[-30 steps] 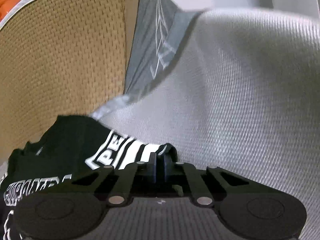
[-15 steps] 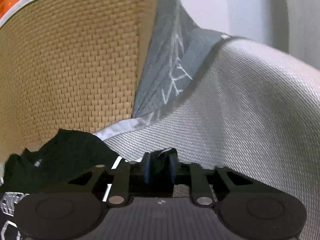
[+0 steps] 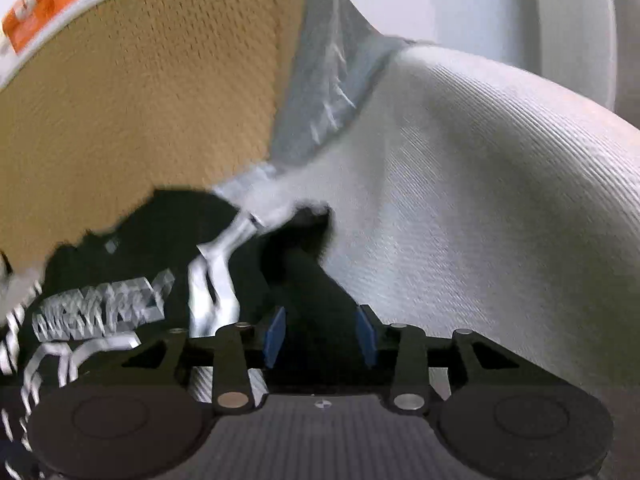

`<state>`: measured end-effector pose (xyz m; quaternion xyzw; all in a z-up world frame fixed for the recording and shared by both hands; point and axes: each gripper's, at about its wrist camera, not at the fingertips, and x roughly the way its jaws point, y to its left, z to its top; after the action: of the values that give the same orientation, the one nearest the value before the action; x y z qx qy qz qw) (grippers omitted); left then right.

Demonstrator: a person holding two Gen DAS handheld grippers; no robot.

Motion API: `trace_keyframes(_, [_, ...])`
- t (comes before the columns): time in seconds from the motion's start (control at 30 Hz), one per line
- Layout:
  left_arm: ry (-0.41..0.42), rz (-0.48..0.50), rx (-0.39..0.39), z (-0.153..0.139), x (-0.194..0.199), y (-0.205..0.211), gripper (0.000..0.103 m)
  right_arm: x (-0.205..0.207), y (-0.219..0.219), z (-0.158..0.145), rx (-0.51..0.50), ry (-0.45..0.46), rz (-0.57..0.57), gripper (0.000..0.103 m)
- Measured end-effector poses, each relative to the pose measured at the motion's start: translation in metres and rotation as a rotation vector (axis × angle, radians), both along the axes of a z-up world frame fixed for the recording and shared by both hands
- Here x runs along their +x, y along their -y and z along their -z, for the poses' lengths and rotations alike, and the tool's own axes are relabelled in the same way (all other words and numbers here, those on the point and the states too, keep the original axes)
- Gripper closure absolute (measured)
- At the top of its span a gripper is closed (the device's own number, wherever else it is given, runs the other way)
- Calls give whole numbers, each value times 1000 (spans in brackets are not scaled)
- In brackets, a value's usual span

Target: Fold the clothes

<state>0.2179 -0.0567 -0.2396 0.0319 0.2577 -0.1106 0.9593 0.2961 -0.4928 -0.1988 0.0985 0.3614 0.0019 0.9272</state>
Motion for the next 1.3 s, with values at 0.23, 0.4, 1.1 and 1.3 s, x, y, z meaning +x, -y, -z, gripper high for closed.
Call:
trace_keyframes(0.23, [2,-1,-3,0,0,0,15,-51,19,16,-166,-111,21,60])
trace_keyframes(0.4, [3,-1,-3,0,-1,1,15,-74,34,26,-222,-168,5,60])
trace_keyframes(1.1, [5,-4,-2,0,-2,1,15,-72,13,-32,-613,13,111,100])
trace_keyframes(1.3, [6,-5,-4,0,-2,2,15,-55,13,-38,-589,-3,122,99])
